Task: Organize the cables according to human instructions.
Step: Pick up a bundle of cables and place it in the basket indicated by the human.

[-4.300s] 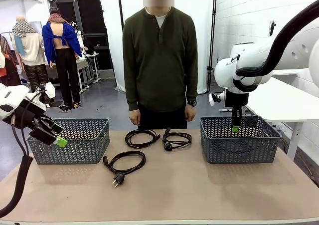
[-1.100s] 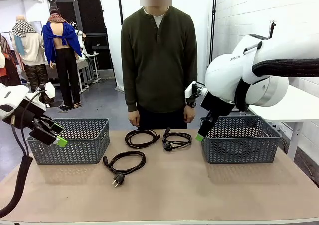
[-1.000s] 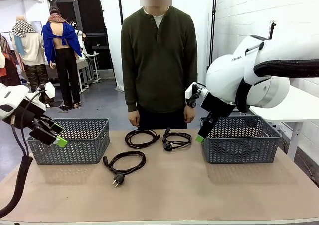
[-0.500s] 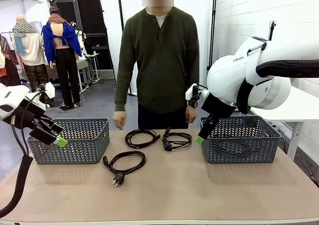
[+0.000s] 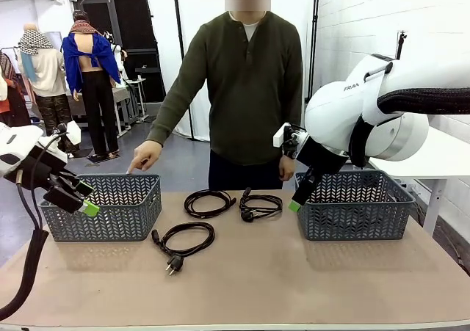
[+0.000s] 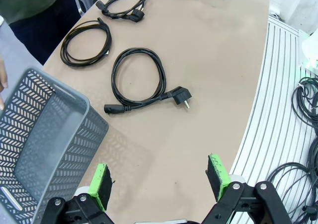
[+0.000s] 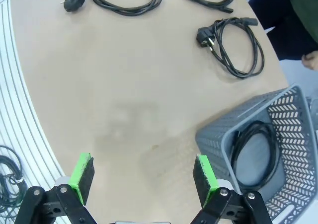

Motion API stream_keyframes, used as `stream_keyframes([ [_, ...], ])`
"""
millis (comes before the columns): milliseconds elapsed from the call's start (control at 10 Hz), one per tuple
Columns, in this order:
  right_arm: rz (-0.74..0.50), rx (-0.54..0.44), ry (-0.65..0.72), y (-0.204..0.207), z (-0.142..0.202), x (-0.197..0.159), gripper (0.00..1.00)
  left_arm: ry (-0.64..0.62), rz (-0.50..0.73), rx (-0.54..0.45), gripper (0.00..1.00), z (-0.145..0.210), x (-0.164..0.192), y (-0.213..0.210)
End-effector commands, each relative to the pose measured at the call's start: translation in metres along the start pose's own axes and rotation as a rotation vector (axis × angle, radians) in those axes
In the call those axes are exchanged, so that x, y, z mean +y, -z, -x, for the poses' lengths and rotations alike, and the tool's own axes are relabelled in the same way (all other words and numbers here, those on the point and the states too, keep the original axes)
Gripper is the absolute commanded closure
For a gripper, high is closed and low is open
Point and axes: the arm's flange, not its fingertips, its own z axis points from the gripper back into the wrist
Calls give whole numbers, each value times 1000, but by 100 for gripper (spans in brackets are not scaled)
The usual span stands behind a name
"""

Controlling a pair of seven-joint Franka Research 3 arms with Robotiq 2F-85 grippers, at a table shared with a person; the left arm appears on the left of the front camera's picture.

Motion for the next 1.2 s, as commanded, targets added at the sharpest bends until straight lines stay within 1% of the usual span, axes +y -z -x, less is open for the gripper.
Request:
stream_keyframes([
  [0,7,-2,3,-1,-1,-1,0,14,18,-15,0,2,4,0],
  [1000,7,-2,3,-1,-1,-1,0,14,18,-15,0,2,4,0],
  [1100,7,-2,3,-1,-1,-1,0,0,0,0,0,0,0,0],
])
